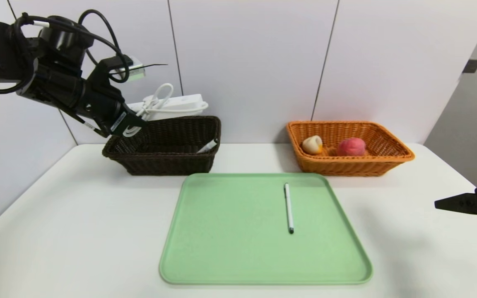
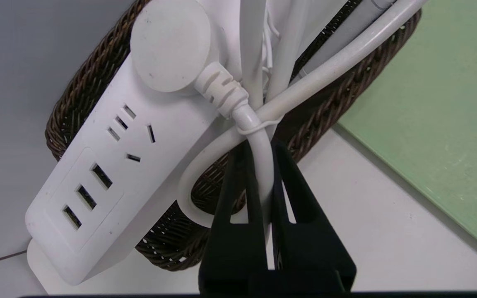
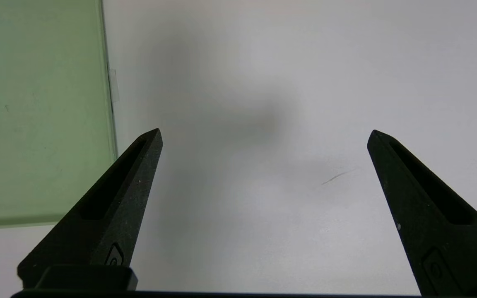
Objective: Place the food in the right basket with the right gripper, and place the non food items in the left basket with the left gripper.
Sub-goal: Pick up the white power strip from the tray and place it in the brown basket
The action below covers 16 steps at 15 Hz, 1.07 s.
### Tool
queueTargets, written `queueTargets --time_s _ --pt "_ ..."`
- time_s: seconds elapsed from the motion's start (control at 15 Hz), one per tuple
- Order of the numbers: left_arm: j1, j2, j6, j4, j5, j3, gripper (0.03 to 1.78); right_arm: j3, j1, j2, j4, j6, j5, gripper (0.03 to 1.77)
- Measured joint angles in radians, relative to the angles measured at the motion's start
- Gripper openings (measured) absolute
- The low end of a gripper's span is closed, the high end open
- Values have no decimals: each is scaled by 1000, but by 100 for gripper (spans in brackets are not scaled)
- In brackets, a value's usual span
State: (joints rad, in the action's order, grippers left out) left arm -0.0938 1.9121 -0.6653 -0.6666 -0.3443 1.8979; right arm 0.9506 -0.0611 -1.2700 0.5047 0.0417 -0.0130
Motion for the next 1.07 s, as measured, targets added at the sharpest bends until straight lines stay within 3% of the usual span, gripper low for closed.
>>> queueTargets --time_s 0.27,0.8,1.07 --pt "-2 90 0 21 16 59 12 -8 -2 0 0 2 0 171" --pt "-2 220 4 178 75 66 12 -10 -1 -3 1 0 9 171" --pt "-9 243 7 183 77 66 12 -9 -1 -11 0 0 10 171"
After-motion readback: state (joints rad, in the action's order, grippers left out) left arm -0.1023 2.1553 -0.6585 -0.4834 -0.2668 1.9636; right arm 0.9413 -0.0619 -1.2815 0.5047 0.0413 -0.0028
